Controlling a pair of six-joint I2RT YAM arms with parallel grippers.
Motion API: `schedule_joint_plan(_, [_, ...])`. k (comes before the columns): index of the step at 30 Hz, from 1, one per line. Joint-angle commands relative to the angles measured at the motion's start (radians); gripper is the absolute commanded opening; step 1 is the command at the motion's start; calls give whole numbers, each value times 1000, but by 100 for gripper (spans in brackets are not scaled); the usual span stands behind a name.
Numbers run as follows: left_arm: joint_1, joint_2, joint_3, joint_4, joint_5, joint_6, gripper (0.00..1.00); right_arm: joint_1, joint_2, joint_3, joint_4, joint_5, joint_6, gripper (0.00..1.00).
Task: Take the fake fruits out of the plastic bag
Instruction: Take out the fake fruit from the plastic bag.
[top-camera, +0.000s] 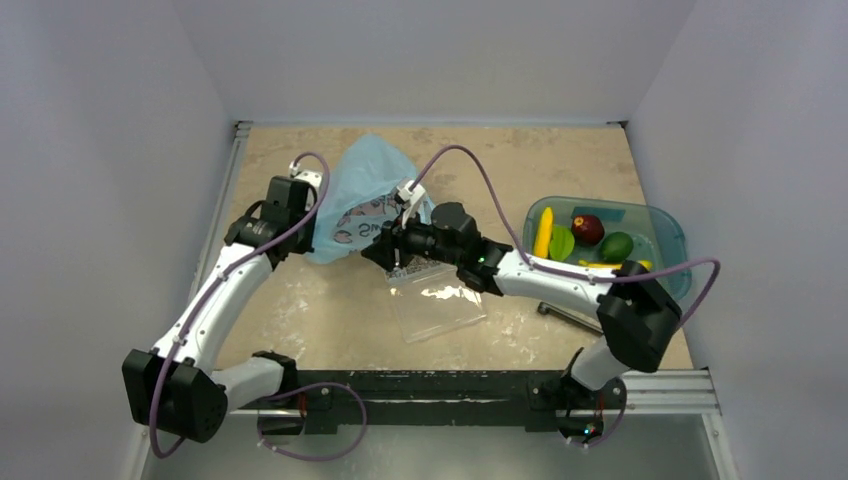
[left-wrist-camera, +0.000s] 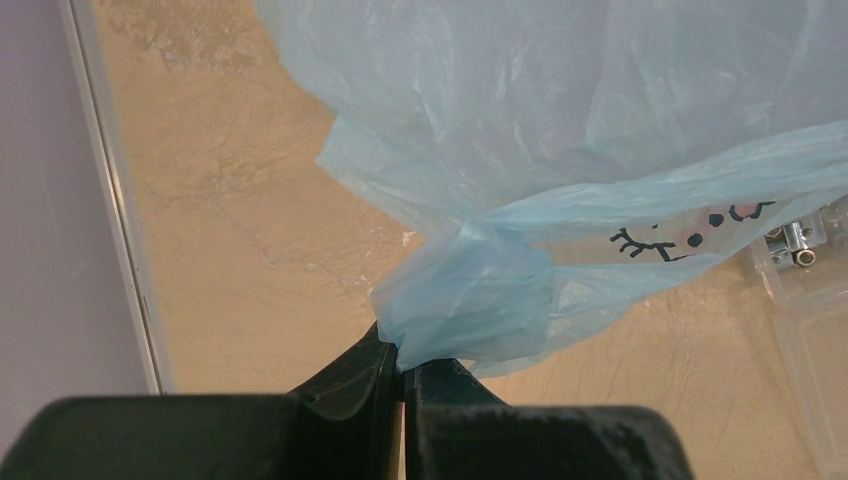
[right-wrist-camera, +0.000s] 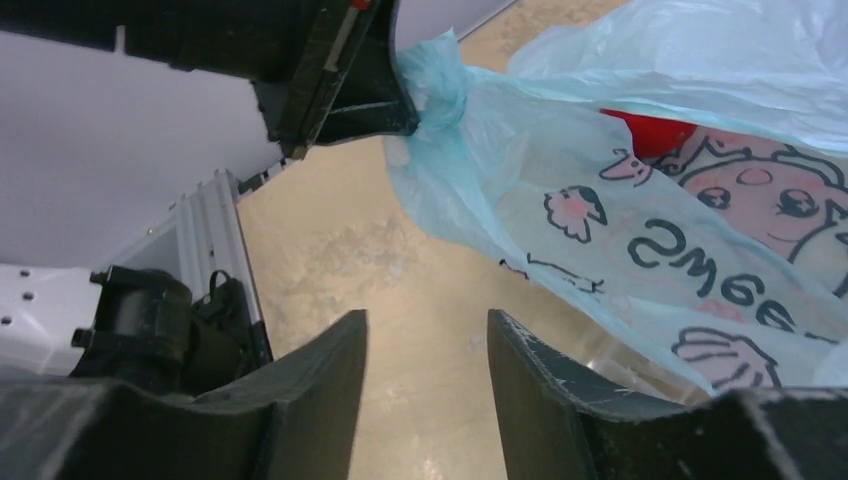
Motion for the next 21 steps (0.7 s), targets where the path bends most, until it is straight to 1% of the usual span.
schedule_joint_plan(1, [-5, -56, 14, 44, 12, 8, 0, -5, 114, 114, 84, -29, 28, 44])
schedule_joint_plan(2, [-5, -65, 13, 47, 13, 7, 0, -5, 143, 131, 95, -13, 35, 42])
schedule_joint_plan(3, [-5, -75, 13, 51, 14, 8, 0, -5, 178, 146, 122, 6, 46, 37])
schedule_joint_plan(5, [-4, -94, 7, 62, 22, 8, 0, -5, 253, 194, 128, 69, 59, 26])
schedule_joint_plan(6, [-4, -102, 3, 69, 26, 8, 0, -5, 297, 231, 114, 99, 60, 25])
schedule_joint_plan(10, [-4, -108, 0, 68, 26, 6, 0, -6, 453, 361, 91, 171, 94, 26])
schedule_joint_plan(12, [-4, -107, 4, 65, 34, 5, 0, -7, 517, 402, 116, 210, 98, 26])
schedule_joint_plan(17, [-4, -109, 4, 64, 64, 10, 0, -9, 640, 524, 110, 292, 137, 29])
schedule_joint_plan(21, [-4, -126, 0, 67, 160, 31, 0, -10, 707, 594, 109, 332, 157, 32])
